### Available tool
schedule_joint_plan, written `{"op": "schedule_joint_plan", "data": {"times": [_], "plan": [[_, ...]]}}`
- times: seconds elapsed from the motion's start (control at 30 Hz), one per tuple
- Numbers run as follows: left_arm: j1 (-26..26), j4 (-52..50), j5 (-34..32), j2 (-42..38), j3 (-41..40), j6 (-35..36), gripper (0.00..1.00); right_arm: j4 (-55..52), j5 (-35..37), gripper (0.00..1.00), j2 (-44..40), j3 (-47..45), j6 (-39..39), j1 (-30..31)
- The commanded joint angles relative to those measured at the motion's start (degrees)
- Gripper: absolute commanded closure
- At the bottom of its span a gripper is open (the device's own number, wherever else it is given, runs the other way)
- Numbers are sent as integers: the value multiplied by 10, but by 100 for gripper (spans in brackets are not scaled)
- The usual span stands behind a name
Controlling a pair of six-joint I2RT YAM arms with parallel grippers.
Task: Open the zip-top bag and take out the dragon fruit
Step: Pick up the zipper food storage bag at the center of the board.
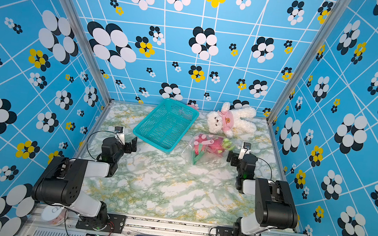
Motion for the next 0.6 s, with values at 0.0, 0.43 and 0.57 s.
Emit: {"op": "schedule_joint_plan", "data": {"times": [0.0,0.43,0.57], "plan": [[-3,-3,-1,6,-4,9,1,9,9,1,7,0,8,2],[-3,-3,-1,6,-4,9,1,12,7,0,8,0,9,3],[-3,-2,-1,5,-4,10,1,11,8,1,8,0,8,2]]}}
